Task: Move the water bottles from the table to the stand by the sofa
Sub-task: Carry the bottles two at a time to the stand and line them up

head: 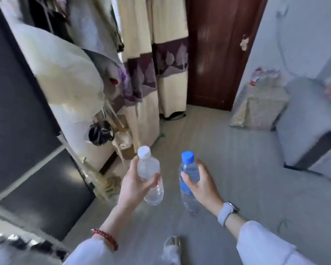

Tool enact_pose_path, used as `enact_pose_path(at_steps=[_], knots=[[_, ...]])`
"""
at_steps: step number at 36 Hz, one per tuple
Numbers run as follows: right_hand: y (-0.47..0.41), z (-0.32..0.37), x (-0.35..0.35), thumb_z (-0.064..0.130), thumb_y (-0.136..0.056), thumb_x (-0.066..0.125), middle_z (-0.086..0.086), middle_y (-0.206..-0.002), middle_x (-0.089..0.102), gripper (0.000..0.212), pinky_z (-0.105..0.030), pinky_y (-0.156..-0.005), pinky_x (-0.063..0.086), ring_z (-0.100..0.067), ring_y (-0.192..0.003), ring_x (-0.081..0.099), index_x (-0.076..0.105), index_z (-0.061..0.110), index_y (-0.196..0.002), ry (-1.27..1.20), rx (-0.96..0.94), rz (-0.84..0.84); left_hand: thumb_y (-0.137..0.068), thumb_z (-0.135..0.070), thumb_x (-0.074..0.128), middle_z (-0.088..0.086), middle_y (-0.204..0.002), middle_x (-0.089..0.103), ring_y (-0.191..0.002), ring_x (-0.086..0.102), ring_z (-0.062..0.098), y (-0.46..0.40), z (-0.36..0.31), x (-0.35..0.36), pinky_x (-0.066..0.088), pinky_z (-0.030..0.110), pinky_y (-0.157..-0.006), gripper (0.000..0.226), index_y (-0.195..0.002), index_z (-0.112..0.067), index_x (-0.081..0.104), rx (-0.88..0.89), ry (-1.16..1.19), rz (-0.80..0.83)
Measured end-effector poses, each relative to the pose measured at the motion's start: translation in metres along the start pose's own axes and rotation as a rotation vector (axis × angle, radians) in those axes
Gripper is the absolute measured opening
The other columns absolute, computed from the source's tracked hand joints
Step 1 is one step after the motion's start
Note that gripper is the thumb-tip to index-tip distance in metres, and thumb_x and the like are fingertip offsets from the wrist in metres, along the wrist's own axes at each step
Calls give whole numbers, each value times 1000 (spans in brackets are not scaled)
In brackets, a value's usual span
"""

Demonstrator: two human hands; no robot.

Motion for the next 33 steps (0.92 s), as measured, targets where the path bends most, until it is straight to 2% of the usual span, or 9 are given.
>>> enact_pose_path(at_steps=[3, 6, 8, 13, 16, 21, 24, 28, 33], knots=[[-56, -36, -43, 30, -82, 66, 1, -108, 61, 40, -20, -83, 42, -12, -97, 60, 52, 18, -117, 68, 40, -111, -54, -57, 68, -35, -91, 49, -77, 54, -14, -68, -26, 61, 44, 21, -64, 72, -116, -49, 30, 40, 34, 83], [-114, -62, -85, 29, -81, 66, 5, -107, 56, 49, -12, -78, 35, -10, -96, 57, 48, 18, -125, 131, 99, -202, -50, -64, 64, -34, -91, 48, -76, 54, -15, -136, -55, 119, 40, 11, -61, 79, -117, -38, 31, 110, 41, 178], [-153, -77, -112, 32, -81, 66, 3, -109, 54, 50, -16, -81, 37, -14, -99, 57, 46, 19, -125, 164, 140, -214, -50, -66, 64, -34, -90, 50, -74, 51, -23, -179, -78, 156, 38, 6, -60, 75, -114, -42, 32, 146, 40, 233], [-229, -108, -186, 45, -79, 62, -2, -106, 55, 50, -32, -84, 46, -21, -99, 58, 45, 27, -122, 274, 225, -294, -58, -56, 68, -30, -86, 54, -71, 54, -22, -267, -136, 254, 39, 13, -58, 67, -113, -44, 34, 243, -10, 356], [-266, -135, -232, 50, -79, 58, -1, -109, 54, 49, -30, -80, 44, -23, -99, 57, 44, 29, -121, 352, 288, -344, -67, -46, 74, -32, -85, 53, -68, 55, -20, -309, -168, 316, 40, 20, -59, 65, -119, -39, 36, 321, -40, 417], [-323, -198, -310, 50, -80, 57, 1, -108, 57, 45, -30, -79, 44, -22, -97, 58, 45, 29, -118, 350, 381, -446, -68, -47, 73, -19, -91, 60, -69, 59, -7, -371, -211, 428, 43, 24, -67, 62, -118, -37, 39, 361, -19, 494], [-365, -241, -360, 47, -80, 58, 0, -108, 59, 45, -33, -83, 46, -22, -97, 58, 47, 26, -118, 318, 385, -478, -69, -45, 73, -6, -88, 64, -67, 60, -3, -405, -235, 498, 44, 25, -66, 63, -121, -35, 40, 382, -29, 546], [-428, -285, -428, 49, -79, 57, -1, -106, 60, 46, -34, -84, 47, -21, -94, 58, 47, 27, -118, 272, 385, -473, -70, -42, 75, -7, -93, 65, -72, 65, 10, -452, -275, 584, 48, 27, -70, 62, -121, -32, 41, 364, -23, 566], [-509, -322, -505, 46, -81, 59, 0, -105, 59, 44, -31, -80, 46, -21, -92, 59, 47, 25, -117, 271, 387, -449, -69, -42, 75, -9, -93, 65, -72, 63, 8, -512, -322, 661, 45, 24, -71, 64, -122, -31, 41, 331, -21, 551]])
Point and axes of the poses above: each hand's wrist, its own y-axis away from the middle knuckle, its own x-axis out of the palm, z = x × y, the point moved 2 cm from there along -y, towards the middle knuckle
